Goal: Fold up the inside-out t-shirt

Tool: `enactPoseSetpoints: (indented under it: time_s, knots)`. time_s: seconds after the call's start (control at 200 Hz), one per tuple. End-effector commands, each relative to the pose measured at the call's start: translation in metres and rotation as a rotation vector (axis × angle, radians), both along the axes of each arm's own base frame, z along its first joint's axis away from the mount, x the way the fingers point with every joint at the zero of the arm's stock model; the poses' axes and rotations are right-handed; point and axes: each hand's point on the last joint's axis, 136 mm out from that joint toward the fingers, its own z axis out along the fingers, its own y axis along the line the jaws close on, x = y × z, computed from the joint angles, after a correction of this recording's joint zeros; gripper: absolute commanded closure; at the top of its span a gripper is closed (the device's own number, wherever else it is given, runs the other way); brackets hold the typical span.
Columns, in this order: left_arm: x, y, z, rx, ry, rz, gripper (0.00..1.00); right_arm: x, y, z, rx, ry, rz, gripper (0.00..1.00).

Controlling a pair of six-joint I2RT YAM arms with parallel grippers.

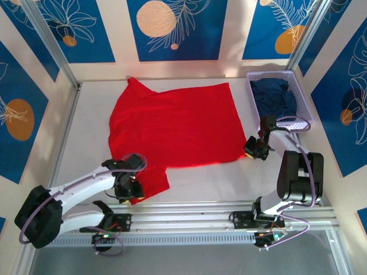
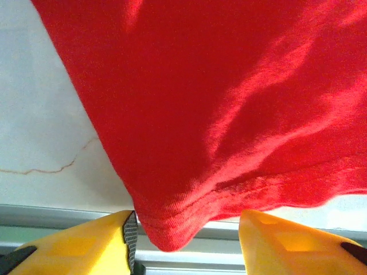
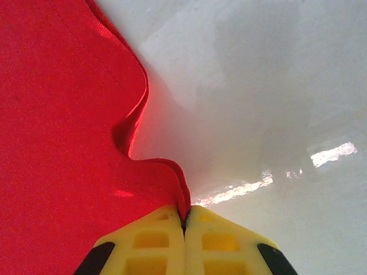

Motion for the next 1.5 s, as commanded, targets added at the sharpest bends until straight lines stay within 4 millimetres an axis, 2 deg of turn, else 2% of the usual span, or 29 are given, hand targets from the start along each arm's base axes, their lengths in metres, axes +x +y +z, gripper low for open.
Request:
enactPoseSetpoints:
  time_s: [0.0,0.145,0.33,0.5,0.645,0.865,1.01,1.315,1.495]
  knots:
    - [-0.01,-0.001,-0.01,-0.008,0.043,0.008,0.54,-0.003,0.003,0.002,0.022,-0.013,0.014,1.0]
    - [-0.014,0.003,-0.017,0.005,0.052,-0.001,0.64,-0.002,0.003,0.003,0.02,-0.015,0.015,1.0]
    - [-0.014,0.008,-0.019,0.023,0.043,-0.018,0.8,-0.004,0.003,0.002,0.02,-0.011,0.015,1.0]
    - [0.002,0.006,0.005,0.015,-0.046,-0.013,1.0,-0.008,0.003,0.005,0.014,-0.02,0.012,1.0]
    - [0.022,0.007,0.037,-0.016,-0.168,0.027,1.0,-0.012,0.002,0.007,0.011,-0.025,0.007,1.0]
    - [0.065,0.003,0.082,-0.171,-0.292,0.102,1.0,0.009,0.008,0.025,0.046,-0.067,0.035,1.0]
    - [0.096,0.01,0.11,-0.207,-0.366,0.099,1.0,0.024,0.006,0.036,0.035,-0.088,0.058,1.0]
    - [0.154,0.022,0.137,-0.241,-0.458,0.081,1.0,0.059,0.003,0.046,0.038,-0.106,0.087,1.0]
    - [0.189,0.024,0.151,-0.257,-0.516,0.084,1.0,0.072,0.004,0.045,0.034,-0.102,0.101,1.0]
